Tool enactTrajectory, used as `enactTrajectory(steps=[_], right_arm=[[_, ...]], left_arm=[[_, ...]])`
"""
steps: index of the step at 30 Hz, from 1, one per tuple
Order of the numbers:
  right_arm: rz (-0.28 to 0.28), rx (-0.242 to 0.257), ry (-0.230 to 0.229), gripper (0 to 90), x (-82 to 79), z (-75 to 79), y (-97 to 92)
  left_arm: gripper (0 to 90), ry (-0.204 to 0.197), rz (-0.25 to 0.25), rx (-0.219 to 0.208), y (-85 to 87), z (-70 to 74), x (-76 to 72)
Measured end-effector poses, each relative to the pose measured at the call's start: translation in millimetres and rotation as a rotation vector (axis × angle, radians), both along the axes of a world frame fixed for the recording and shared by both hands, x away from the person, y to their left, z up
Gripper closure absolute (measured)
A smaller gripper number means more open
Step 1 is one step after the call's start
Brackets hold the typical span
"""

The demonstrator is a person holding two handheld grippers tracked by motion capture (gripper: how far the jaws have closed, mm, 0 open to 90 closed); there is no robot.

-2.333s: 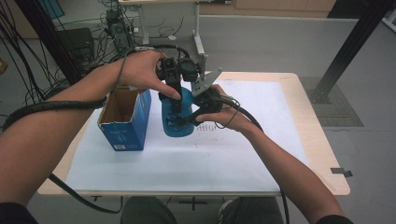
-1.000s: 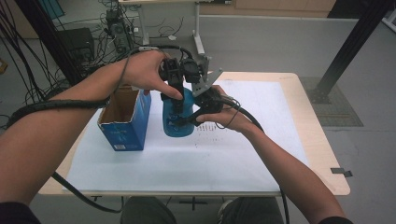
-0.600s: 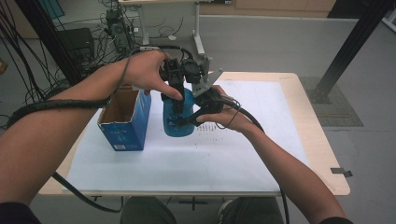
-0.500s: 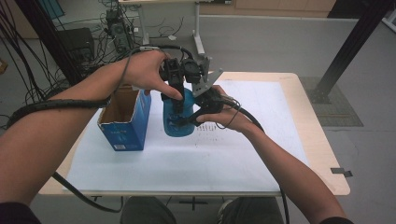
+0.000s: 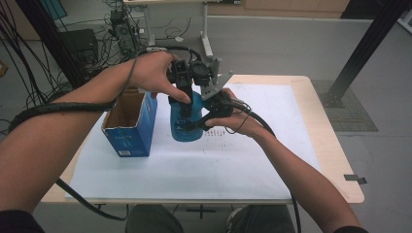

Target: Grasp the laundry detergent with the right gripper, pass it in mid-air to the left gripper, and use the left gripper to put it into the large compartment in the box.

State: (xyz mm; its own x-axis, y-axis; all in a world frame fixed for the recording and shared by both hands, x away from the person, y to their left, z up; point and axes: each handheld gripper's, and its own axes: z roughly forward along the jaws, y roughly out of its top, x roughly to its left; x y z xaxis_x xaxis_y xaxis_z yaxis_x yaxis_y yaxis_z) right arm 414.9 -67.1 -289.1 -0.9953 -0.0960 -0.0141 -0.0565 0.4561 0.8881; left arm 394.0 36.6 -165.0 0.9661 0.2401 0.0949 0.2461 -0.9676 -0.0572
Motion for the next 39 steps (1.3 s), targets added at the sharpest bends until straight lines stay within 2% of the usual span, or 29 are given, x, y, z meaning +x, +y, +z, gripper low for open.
enactTrajectory(steps=[20, 39], right_arm=[[0.0, 0.019, -0.007, 41.3, 1.0, -0.8, 2.5], [0.001, 0.024, 0.005, 40.5, 0.4, -0.6, 2.2]], left_arm=[[37.5, -0.006, 0.006, -0.001, 2.0, 2.1, -1.7], [37.5, 0.001, 0.01, 0.005, 1.2, 3.2, -1.8]])
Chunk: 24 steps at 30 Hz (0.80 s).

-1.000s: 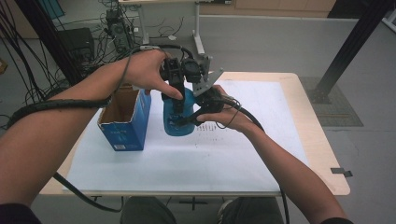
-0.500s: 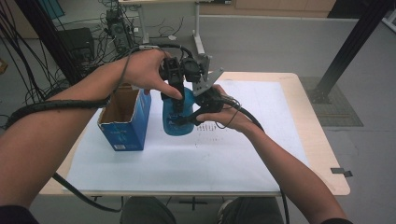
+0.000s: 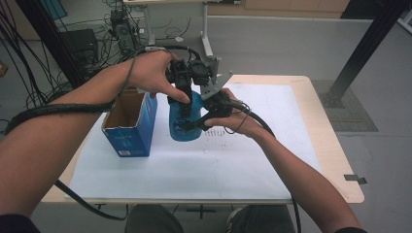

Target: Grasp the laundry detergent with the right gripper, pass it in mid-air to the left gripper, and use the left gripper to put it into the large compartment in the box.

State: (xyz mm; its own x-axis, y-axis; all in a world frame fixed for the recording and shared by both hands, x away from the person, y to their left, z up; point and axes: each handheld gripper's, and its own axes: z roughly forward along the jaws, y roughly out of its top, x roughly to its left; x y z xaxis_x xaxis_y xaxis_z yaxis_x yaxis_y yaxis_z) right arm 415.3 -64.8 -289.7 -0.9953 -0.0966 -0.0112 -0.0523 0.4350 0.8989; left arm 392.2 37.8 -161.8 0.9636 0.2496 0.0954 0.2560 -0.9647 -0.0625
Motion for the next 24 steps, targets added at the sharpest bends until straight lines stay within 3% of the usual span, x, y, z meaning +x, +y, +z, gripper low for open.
enactTrajectory(steps=[21, 23, 24], right_arm=[[-0.022, 0.003, 0.016, 36.8, 0.6, -0.2, -1.3], [-0.029, 0.005, 0.02, 34.7, 0.8, -0.2, -1.8], [-0.05, 0.006, 0.024, 29.4, 1.1, -0.4, -2.1]], left_arm=[[37.5, 0.006, 0.016, -0.004, 0.4, 1.8, 2.1], [37.5, 0.008, 0.018, -0.004, 0.7, 2.7, 2.4], [37.5, 0.01, 0.024, -0.011, 1.3, 3.2, 2.7]])
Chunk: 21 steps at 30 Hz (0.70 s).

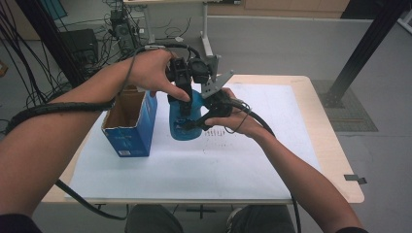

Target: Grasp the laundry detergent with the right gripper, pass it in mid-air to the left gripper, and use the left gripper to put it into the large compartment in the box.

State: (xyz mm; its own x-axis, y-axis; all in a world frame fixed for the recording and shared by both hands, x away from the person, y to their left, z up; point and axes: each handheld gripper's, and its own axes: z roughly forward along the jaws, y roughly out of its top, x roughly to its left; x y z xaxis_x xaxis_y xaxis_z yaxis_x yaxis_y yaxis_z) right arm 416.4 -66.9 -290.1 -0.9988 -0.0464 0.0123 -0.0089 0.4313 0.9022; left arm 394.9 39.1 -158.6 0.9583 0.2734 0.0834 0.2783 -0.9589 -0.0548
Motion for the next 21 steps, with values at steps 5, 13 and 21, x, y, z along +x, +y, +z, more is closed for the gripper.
enactTrajectory(steps=[5, 13, 21], right_arm=[[-0.035, -0.016, 0.012, 19.5, 0.6, 0.4, -6.3], [-0.109, -0.1, 0.024, 10.7, -0.6, 3.1, -31.3], [-0.241, -0.216, 0.044, 10.4, 0.8, 8.5, -80.1]], left_arm=[[37.5, -0.001, 0.019, -0.009, 3.7, 2.3, 1.5], [37.5, -0.004, 0.09, -0.016, 14.5, 8.4, 6.9], [37.5, 0.004, 0.241, -0.041, 34.3, 30.7, 15.4]])
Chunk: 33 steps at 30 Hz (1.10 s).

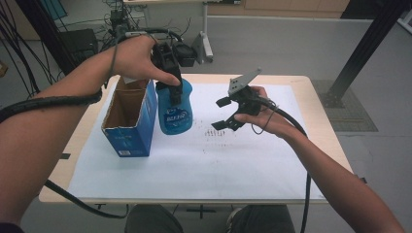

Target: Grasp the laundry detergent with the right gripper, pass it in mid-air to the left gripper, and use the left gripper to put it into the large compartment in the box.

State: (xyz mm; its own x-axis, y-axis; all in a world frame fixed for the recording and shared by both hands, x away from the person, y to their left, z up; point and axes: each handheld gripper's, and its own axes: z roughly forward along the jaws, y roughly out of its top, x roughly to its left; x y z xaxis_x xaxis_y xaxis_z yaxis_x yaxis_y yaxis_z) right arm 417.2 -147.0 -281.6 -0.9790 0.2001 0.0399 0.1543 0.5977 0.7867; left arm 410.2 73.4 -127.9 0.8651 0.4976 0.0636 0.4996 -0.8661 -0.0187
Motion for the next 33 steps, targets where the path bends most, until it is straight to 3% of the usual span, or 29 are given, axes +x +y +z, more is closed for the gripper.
enactTrajectory(steps=[3, 9, 11, 12, 13, 14, 16, 18, 19, 22, 26, 28, 29, 33], right_arm=[[-0.02, -0.029, 0.003, 10.4, -0.3, 2.5, -10.8], [-0.097, -0.109, 0.032, 10.4, -0.6, 8.5, -49.5], [-0.115, -0.12, 0.047, 10.1, -0.4, 9.1, -59.1], [-0.115, -0.12, 0.047, 10.1, -0.4, 9.1, -59.1], [-0.136, -0.14, 0.045, 10.1, -0.6, 9.5, -67.7], [-0.136, -0.14, 0.045, 10.1, -0.6, 9.5, -67.7], [-0.165, -0.162, 0.059, 10.0, -0.2, 10.4, -79.5], [-0.182, -0.18, 0.06, 10.0, 0.2, 11.6, -86.3], [-0.182, -0.18, 0.06, 10.0, 0.2, 11.6, -86.3], [-0.203, -0.214, 0.071, 10.0, 0.9, 14.8, -96.3], [-0.236, -0.232, 0.077, 10.0, 2.0, 21.1, -107.3], [-0.258, -0.245, 0.073, 10.0, 2.7, 25.8, -114.4], [-0.258, -0.245, 0.073, 10.0, 2.7, 25.8, -114.4], [-0.283, -0.261, 0.069, 10.1, 2.7, 32.5, -124.5]], left_arm=[[37.4, -0.013, 0.026, 0.005, 5.3, 6.4, 1.6], [37.4, -0.041, 0.142, 0.007, 26.7, 32.9, 5.9], [37.4, -0.05, 0.189, 0.003, 33.5, 42.2, 7.5], [37.4, -0.05, 0.189, 0.003, 33.5, 42.2, 7.5], [37.4, -0.058, 0.233, 0.003, 38.9, 49.0, 8.5], [37.4, -0.058, 0.233, 0.003, 38.9, 49.0, 8.5], [37.4, -0.071, 0.285, 0.01, 45.2, 56.8, 9.0], [37.4, -0.098, 0.358, 0.021, 56.6, 69.7, 11.2], [37.4, -0.098, 0.358, 0.021, 56.6, 69.7, 11.2], [37.4, -0.119, 0.421, 0.018, 65.3, 80.9, 13.1], [37.4, -0.123, 0.52, -0.008, 76.6, 95.3, 17.6], [37.4, -0.134, 0.603, -0.036, 84.2, 105.2, 21.8], [37.4, -0.134, 0.603, -0.036, 84.2, 105.2, 21.8], [37.4, -0.154, 0.697, -0.06, 93.5, 114.6, 26.8]])
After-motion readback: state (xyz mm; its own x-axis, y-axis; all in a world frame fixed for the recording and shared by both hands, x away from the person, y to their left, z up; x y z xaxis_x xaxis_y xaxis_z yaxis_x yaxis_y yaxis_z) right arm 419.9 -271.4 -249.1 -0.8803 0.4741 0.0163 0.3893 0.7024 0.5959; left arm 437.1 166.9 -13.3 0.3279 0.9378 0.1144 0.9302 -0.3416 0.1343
